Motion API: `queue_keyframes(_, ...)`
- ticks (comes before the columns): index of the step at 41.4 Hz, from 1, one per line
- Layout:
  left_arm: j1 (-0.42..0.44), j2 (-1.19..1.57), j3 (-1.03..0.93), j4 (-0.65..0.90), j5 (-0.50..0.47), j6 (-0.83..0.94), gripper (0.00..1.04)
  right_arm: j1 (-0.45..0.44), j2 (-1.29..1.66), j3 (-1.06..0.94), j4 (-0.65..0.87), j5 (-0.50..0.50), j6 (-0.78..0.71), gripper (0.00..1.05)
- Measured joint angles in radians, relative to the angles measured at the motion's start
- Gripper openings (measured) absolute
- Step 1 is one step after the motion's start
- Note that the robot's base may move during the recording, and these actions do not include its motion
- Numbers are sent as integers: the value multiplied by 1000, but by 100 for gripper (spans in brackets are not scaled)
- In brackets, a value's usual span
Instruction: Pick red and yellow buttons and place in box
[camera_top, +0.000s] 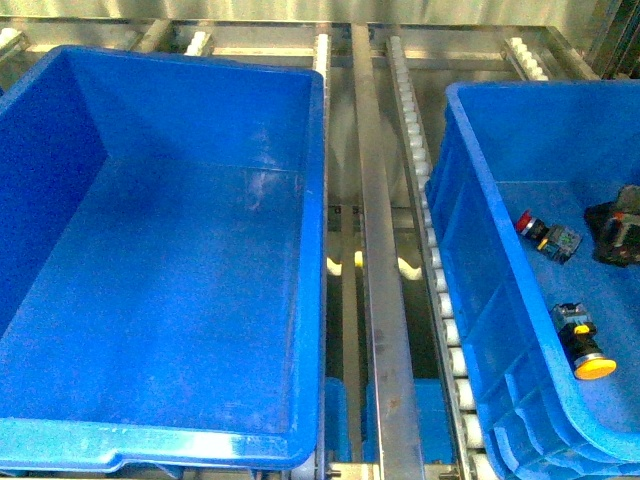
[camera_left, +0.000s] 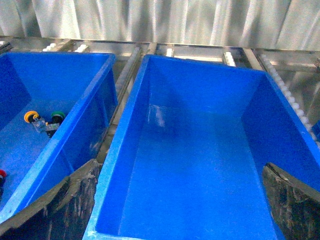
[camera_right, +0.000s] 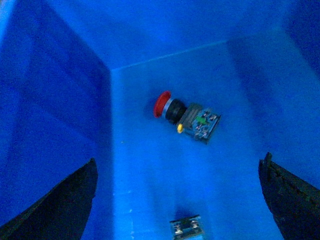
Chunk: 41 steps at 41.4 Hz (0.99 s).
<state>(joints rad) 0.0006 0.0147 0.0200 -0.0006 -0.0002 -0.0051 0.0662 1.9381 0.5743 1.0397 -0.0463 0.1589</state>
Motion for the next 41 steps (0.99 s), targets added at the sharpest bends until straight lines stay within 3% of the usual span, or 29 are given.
queue_keyframes(14, 0, 0, 0, 0, 0, 0, 97, -89, -407, -294, -94, -5, -29, 98)
queue_keyframes(19, 0, 0, 0, 0, 0, 0, 97, -108, -626, -417, -172, 34, -23, 98)
queue_keyframes(25, 0, 0, 0, 0, 0, 0, 97, -138, -1012, -554, -401, 149, 35, 98)
queue_keyframes(30, 0, 0, 0, 0, 0, 1, 97, -143, -1112, -555, -415, 160, 56, 98)
queue_keyframes(33, 0, 0, 0, 0, 0, 0, 97, -167, -1035, -567, -230, 25, -8, 88)
queue_keyframes(36, 0, 0, 0, 0, 0, 1, 97, -167, -1040, -569, -128, -45, -79, 76)
queue_keyframes(41, 0, 0, 0, 0, 0, 1, 97, -90, -1189, -569, -249, 37, -127, 55)
